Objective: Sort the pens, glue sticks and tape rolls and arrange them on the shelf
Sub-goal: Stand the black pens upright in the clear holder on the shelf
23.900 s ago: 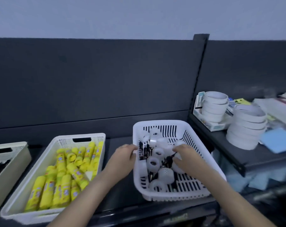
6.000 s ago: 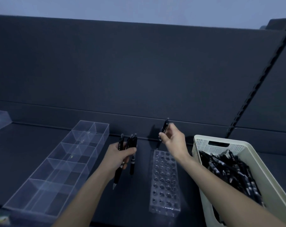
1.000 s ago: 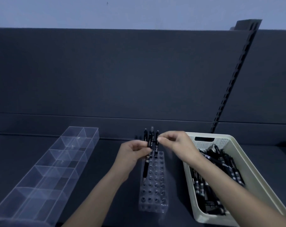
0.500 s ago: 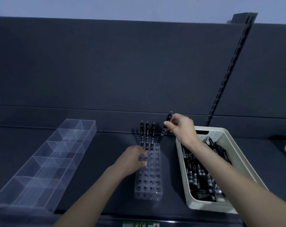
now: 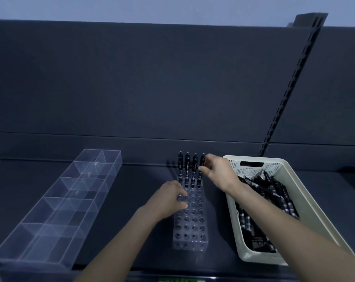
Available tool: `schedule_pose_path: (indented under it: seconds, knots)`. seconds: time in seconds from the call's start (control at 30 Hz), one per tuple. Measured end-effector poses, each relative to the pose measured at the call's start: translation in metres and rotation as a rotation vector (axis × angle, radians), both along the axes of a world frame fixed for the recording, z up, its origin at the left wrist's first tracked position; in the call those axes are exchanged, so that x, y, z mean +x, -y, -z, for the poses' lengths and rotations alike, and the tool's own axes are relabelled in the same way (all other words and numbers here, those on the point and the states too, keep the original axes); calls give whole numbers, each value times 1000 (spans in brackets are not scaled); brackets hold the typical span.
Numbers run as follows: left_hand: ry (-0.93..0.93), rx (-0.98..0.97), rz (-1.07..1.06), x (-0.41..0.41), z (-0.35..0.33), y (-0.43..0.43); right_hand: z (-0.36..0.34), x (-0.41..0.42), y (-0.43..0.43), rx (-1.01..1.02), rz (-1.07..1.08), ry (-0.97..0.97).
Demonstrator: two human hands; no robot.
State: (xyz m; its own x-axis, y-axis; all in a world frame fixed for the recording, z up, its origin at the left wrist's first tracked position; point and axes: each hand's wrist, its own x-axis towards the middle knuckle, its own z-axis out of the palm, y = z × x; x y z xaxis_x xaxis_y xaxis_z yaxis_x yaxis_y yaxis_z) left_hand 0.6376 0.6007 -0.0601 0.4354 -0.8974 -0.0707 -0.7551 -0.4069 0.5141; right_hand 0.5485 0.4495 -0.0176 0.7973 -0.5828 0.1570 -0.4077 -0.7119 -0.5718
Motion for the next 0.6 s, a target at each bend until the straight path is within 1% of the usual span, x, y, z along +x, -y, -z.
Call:
schedule_pose_path:
  seconds: [0.1, 0.23, 0.3, 0.37, 0.47, 0.53, 0.6]
  knots:
    - [7, -4, 10, 1, 0, 0, 0, 0, -1, 10, 7, -16]
    - [8, 12, 34, -1, 0, -2, -6, -10, -2, 89, 33, -19]
    - [21, -5, 37, -5, -1, -2, -11, -26, 1, 128, 72, 12]
    - [10, -63, -11, -14, -6, 1, -16, -52, 9, 151, 120, 41]
    - [-9, -196, -67, -41, -22, 15, -21, -104, 34, 125, 193, 42]
    - [-6, -279, -66, -64, -35, 29, -24, -137, 53, 87, 262, 7]
    - [9, -315, -65, -86, -46, 46, -28, -165, 71, 65, 302, -52]
